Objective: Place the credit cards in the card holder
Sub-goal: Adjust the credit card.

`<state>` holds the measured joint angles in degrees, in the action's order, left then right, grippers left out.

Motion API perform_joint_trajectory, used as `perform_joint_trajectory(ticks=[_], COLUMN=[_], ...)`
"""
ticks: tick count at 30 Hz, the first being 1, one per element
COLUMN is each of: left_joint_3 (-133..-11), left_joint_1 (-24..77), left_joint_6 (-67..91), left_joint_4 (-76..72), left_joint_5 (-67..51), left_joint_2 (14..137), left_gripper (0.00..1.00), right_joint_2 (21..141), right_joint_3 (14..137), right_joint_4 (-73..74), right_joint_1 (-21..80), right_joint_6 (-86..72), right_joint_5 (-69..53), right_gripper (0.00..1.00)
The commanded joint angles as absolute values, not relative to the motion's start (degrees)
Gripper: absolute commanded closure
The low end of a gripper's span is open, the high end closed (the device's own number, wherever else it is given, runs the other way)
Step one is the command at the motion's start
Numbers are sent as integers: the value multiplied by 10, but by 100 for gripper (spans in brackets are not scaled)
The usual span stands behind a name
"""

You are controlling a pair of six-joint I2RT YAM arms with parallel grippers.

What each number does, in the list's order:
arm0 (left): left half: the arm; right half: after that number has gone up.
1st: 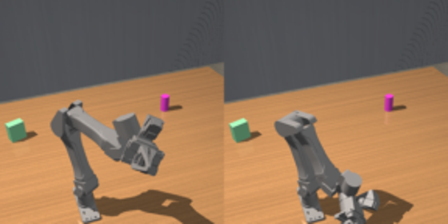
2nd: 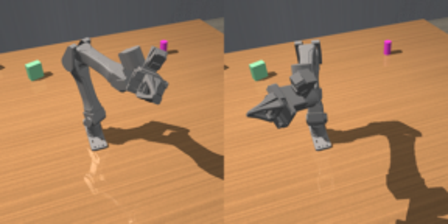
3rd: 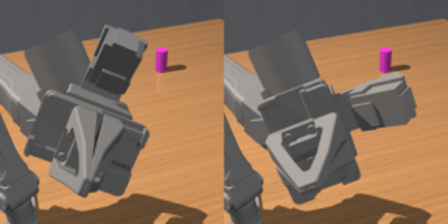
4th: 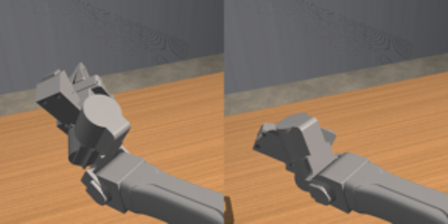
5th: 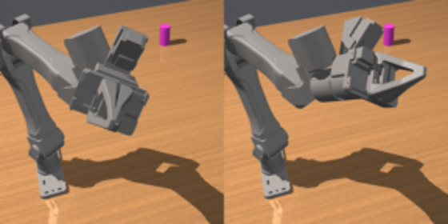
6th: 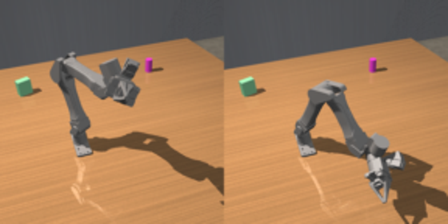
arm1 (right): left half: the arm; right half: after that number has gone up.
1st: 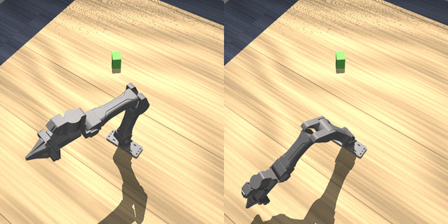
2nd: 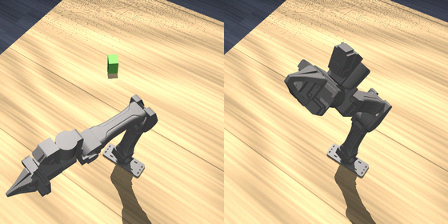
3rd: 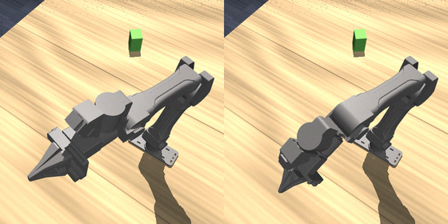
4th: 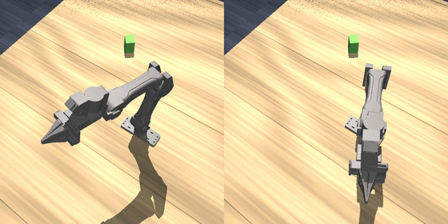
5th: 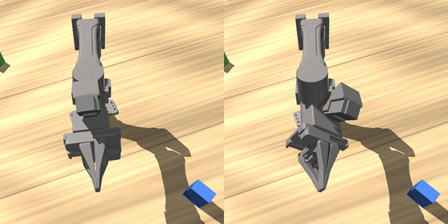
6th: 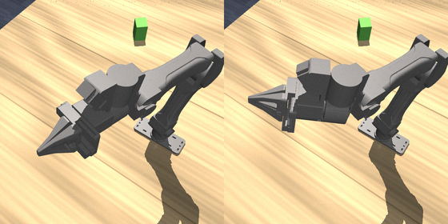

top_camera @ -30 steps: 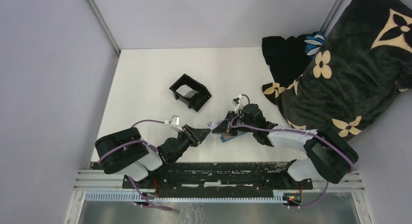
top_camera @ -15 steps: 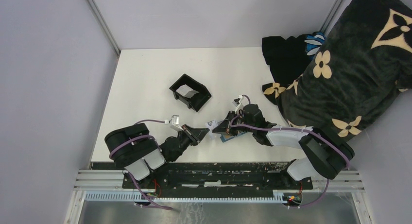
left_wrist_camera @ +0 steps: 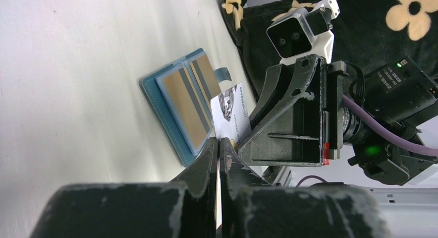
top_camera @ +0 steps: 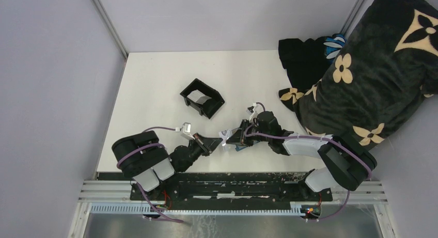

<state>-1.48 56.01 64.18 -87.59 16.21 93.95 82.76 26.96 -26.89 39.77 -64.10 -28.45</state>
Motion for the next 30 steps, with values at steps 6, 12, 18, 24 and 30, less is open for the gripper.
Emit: perform_joint_trajectory(ticks=[6, 12, 18, 24, 30], left_joint_3=[9, -16, -46, -66, -77], left_joint_1=[566, 567, 571, 586, 588], left_joint_6=[633, 636, 635, 677, 705], left_joint_4=[-972, -798, -652, -596, -622], left_joint_5=[193, 228, 264, 294, 300], left_joint_2=[914, 836, 776, 802, 853], left_gripper=[97, 97, 97, 97, 97], right_joint_2=[781, 742, 710, 705, 739], right_joint_3=[326, 363, 387, 419, 427], right_joint_4=[-140, -28, 61, 161, 173], right_joint_1=[402, 401, 401, 401, 401], right_joint_6=[-545, -486, -443, -390, -372], right_joint_5=[-245, -171, -62, 66, 102], right_gripper=[59, 54, 54, 65, 79])
